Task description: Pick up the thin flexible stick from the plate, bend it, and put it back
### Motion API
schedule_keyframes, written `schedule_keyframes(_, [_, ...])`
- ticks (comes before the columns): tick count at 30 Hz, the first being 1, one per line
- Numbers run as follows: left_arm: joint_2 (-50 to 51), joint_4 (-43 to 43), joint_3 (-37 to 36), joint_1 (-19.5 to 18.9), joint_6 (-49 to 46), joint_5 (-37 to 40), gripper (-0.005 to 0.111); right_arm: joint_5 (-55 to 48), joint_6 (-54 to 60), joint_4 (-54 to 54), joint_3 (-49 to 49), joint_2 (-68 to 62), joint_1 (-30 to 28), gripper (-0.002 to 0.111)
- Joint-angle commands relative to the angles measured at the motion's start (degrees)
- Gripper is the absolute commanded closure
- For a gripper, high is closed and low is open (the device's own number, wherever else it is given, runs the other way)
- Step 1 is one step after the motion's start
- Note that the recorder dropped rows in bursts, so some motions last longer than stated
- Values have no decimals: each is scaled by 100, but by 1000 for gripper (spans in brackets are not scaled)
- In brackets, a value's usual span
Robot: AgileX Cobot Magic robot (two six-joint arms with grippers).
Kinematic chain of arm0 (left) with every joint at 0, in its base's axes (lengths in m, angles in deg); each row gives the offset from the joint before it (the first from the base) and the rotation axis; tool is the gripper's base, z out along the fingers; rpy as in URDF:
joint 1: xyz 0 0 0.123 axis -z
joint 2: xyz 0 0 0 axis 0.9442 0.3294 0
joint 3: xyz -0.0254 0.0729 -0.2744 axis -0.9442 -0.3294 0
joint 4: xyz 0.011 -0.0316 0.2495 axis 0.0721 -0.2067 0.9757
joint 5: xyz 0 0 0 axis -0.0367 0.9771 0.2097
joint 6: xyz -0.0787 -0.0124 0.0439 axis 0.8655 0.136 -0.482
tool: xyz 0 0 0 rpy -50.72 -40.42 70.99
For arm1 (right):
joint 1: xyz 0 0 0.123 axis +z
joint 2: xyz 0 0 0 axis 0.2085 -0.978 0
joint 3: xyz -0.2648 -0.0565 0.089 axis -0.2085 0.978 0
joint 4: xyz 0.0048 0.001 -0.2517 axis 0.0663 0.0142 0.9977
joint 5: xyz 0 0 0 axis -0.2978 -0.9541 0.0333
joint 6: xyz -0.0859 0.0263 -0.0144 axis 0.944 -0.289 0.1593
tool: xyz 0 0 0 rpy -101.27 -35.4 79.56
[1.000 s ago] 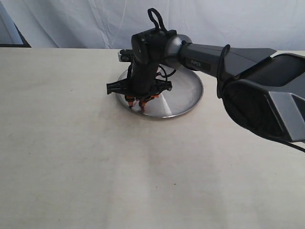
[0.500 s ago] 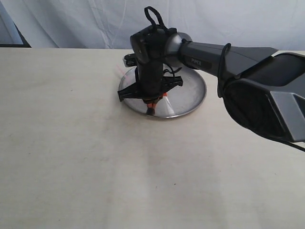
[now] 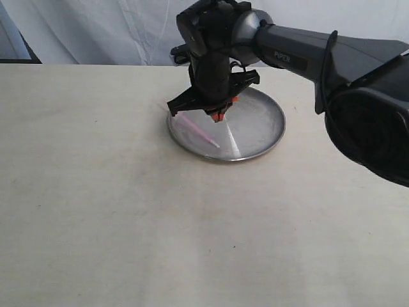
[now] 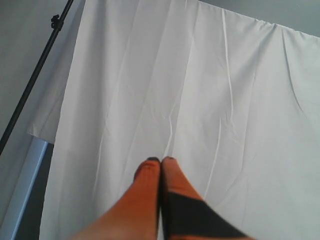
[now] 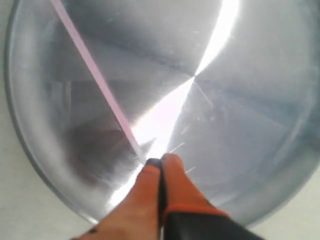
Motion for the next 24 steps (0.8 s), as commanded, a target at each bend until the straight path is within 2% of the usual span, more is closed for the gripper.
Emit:
schedule_keyframes(1, [-31,32,-23,2,-2,-5,107,289,818,-146,8,2,-31,109])
schedule_keyframes(3, [-31,32,-23,2,-2,-5,107,871,1209,-311,8,-152,-31,109])
schedule_keyframes(5, [-31,32,-23,2,-2,-5,107,1315,1245,-8,8,-360,-31,103])
schedule_keyframes(10, [-31,32,-23,2,-2,-5,107,1586,728,446,8,-591,-229,56])
schedule_keyframes(12, [-31,32,-23,2,-2,-5,107,1631,569,494,8,-600,-335,55])
schedule_keyframes(17, [-31,32,-23,2,-2,-5,107,1635,484,494,8,-600,-780,61])
schedule_keyframes(24, [-31,32,-23,2,-2,-5,107,1788,375,469,8,-600,-1234,61])
